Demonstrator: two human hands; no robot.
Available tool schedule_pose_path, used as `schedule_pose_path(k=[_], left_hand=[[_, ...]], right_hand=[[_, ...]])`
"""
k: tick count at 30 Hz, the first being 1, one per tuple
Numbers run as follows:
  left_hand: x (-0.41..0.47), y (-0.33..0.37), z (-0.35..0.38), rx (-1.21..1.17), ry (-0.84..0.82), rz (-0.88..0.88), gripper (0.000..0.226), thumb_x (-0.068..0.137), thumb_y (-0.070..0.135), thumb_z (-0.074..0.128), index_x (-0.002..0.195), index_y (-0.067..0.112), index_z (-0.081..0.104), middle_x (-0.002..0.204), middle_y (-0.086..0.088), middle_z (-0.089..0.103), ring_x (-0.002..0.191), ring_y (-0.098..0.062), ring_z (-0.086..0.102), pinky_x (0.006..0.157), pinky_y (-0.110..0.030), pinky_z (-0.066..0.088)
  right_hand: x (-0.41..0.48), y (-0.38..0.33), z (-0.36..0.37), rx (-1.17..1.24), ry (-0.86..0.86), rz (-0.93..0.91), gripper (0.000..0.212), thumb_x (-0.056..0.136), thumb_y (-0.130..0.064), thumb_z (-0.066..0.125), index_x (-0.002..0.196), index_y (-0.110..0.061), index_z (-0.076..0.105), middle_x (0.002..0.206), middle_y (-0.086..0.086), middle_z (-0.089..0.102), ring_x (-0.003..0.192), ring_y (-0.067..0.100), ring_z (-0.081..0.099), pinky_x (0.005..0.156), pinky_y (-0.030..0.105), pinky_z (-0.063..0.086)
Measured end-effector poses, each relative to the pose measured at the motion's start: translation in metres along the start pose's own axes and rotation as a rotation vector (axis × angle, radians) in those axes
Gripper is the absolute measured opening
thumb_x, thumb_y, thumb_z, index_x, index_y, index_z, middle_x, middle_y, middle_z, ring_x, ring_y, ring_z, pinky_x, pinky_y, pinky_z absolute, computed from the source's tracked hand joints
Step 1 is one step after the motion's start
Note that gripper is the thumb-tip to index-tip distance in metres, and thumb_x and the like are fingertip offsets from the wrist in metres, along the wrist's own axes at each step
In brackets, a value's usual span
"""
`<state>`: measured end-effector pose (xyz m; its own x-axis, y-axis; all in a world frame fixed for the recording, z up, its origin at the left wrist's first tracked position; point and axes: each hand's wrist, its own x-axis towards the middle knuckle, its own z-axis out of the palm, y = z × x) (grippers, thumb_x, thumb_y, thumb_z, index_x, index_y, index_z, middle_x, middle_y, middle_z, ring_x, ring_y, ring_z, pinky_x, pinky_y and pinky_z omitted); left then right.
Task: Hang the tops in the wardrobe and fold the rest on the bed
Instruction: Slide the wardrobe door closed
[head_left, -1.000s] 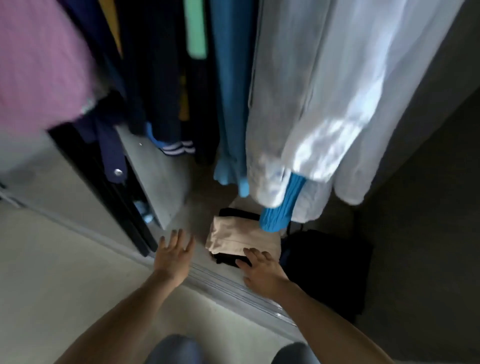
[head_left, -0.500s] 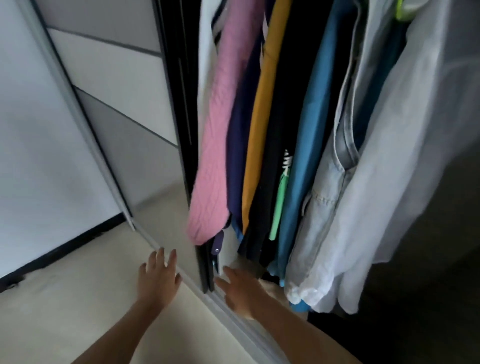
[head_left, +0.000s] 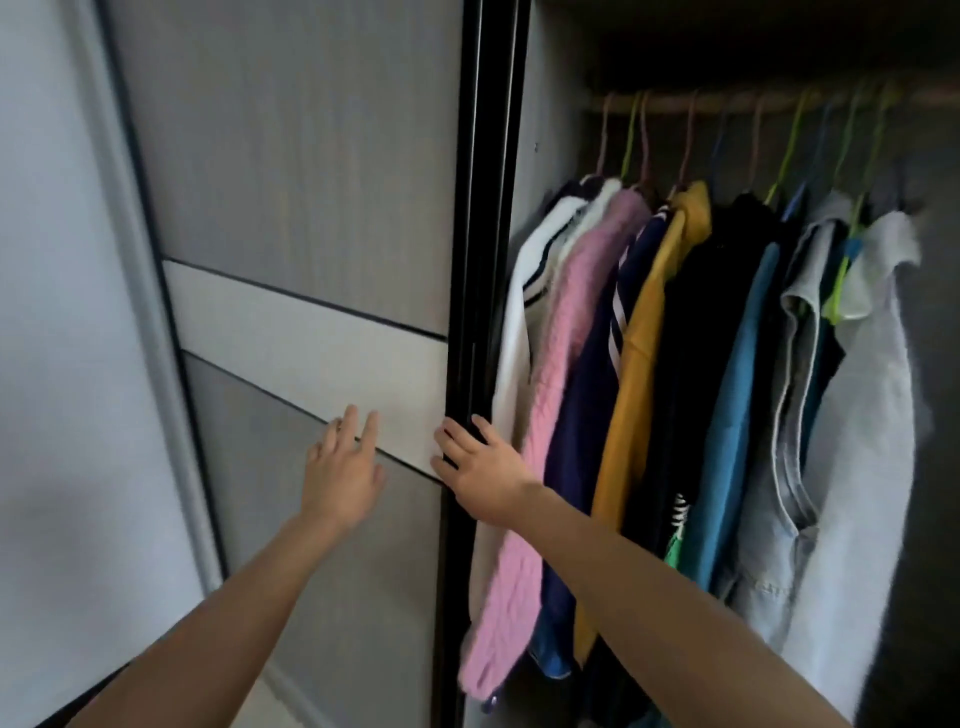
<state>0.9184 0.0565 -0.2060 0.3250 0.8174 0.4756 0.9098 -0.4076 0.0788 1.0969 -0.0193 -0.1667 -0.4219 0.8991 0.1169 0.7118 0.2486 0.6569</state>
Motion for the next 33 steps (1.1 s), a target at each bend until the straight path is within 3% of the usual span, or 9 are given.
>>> schedule_pose_path(k=[3,7,11,13,15,18,24,33], left_hand=[[0.042,-0.015,-0.009,-0.010,0.053,0.092,0.077,0.048,0.012,0.087,0.119,-0.003,0.060,0.121,-0.029,0.057,0.099,-0.045,0.060,0.069,-0.053,0.053],[0.077,-0.012,-0.010,-0.070,0.058,0.191,0.076,0.051,0.010,0.085,0.121,-0.003,0.059,0.124,-0.026,0.057,0.103,-0.042,0.061,0.069,-0.049,0.053],[0.084,-0.006,0.008,-0.133,-0.021,0.268,0.080,0.054,0.010,0.084,0.127,-0.001,0.055,0.134,-0.024,0.050,0.111,-0.038,0.059,0.068,-0.044,0.054],[0.084,-0.001,0.007,-0.208,-0.023,0.269,0.082,0.067,0.016,0.078,0.139,0.000,0.041,0.146,-0.025,0.034,0.122,-0.036,0.051,0.074,-0.041,0.053],[0.082,0.003,0.004,-0.168,-0.056,0.243,0.081,0.087,0.026,0.059,0.149,0.006,0.012,0.156,-0.020,0.005,0.138,-0.029,0.030,0.090,-0.037,0.045],[0.079,0.004,-0.005,-0.095,-0.091,0.242,0.080,0.095,0.035,0.043,0.149,0.013,-0.012,0.156,-0.013,-0.018,0.143,-0.022,0.014,0.099,-0.031,0.037],[0.079,0.001,-0.029,-0.002,-0.160,0.326,0.076,0.095,0.034,0.041,0.149,0.023,-0.011,0.156,-0.005,-0.019,0.143,-0.022,0.010,0.105,-0.033,0.031],[0.063,0.027,-0.042,-0.038,-0.009,0.293,0.078,0.095,0.033,0.040,0.148,0.019,-0.016,0.155,-0.016,-0.015,0.143,-0.027,0.008,0.107,-0.033,0.026]], right_hand=[[0.032,0.022,-0.024,-0.172,0.005,0.047,0.048,0.100,-0.021,0.033,0.145,-0.008,0.026,0.155,0.018,0.010,0.145,0.031,0.000,0.113,0.052,-0.003],[0.049,0.044,-0.036,-0.296,-0.102,0.060,0.049,0.100,-0.023,0.031,0.146,-0.008,0.023,0.156,0.016,0.007,0.145,0.029,-0.002,0.113,0.054,-0.004],[0.049,0.042,-0.035,-0.363,-0.122,0.025,0.047,0.099,-0.023,0.033,0.144,-0.008,0.029,0.152,0.017,0.017,0.143,0.031,0.008,0.113,0.055,0.003],[0.049,0.042,-0.040,-0.396,-0.115,0.010,0.046,0.099,-0.022,0.033,0.143,-0.007,0.031,0.150,0.016,0.021,0.142,0.031,0.013,0.113,0.052,0.010],[0.051,0.040,-0.044,-0.401,-0.106,0.008,0.044,0.100,-0.023,0.032,0.141,-0.007,0.034,0.149,0.015,0.024,0.141,0.030,0.017,0.113,0.049,0.016],[0.054,0.033,-0.045,-0.411,-0.117,0.023,0.045,0.100,-0.026,0.033,0.141,-0.009,0.036,0.148,0.014,0.025,0.140,0.028,0.019,0.112,0.046,0.019],[0.045,0.033,-0.047,-0.337,-0.072,0.101,0.039,0.098,-0.021,0.036,0.132,-0.008,0.048,0.143,0.011,0.032,0.136,0.026,0.025,0.109,0.044,0.022],[-0.001,0.043,-0.039,-0.323,-0.103,0.119,0.039,0.096,-0.023,0.043,0.131,-0.008,0.049,0.145,0.013,0.029,0.138,0.026,0.020,0.111,0.045,0.020]])
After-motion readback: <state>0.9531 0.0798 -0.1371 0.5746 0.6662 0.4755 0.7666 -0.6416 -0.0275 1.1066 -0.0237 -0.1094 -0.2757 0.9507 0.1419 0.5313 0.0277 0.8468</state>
